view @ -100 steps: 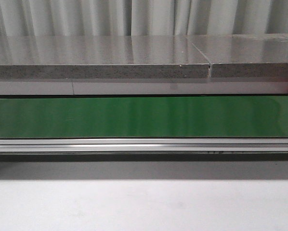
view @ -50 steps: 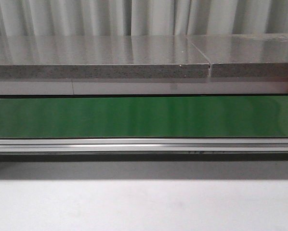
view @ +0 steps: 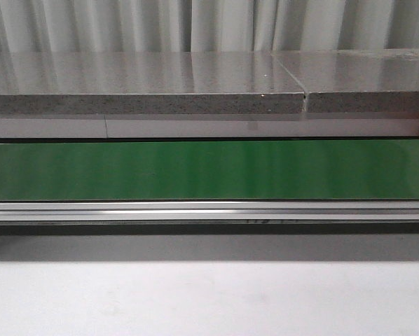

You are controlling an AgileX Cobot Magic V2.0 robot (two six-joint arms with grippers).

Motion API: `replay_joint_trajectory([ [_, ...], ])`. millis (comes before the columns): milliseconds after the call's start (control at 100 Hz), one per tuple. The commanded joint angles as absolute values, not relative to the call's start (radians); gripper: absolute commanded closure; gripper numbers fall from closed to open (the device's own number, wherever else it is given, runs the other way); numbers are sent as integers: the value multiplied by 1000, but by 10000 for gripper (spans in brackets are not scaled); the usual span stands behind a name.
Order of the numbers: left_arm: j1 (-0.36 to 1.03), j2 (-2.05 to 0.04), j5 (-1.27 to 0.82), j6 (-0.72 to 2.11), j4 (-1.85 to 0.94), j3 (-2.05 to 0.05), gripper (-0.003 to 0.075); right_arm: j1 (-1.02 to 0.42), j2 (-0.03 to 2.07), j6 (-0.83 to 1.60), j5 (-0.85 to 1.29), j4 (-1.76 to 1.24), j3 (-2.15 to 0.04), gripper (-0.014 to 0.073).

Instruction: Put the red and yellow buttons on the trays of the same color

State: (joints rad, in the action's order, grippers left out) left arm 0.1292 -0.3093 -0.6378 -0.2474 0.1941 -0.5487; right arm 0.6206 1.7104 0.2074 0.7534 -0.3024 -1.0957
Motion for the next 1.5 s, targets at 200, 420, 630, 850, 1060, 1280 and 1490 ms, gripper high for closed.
replay_joint_trajectory([
  [200,135,-319,-563,-254,199,-575,739,627,1669,210,698,-320,-1104,415],
  [420,135,-319,-563,-254,199,-575,739,627,1669,210,711,-320,-1104,218],
  [630,135,-319,-563,-254,199,-575,739,627,1667,210,699,-325,-1104,19],
  [850,135,-319,-563,-254,199,-575,739,627,1583,210,668,-336,-1104,20],
  [1060,135,-319,-563,-254,199,-575,739,595,1415,235,646,-369,-1104,20],
  [1280,135,-319,-563,-254,218,-575,739,446,1263,318,594,-369,-1087,20],
  [1490,135,-319,-563,-254,218,-575,739,290,1136,393,505,-369,-989,20],
])
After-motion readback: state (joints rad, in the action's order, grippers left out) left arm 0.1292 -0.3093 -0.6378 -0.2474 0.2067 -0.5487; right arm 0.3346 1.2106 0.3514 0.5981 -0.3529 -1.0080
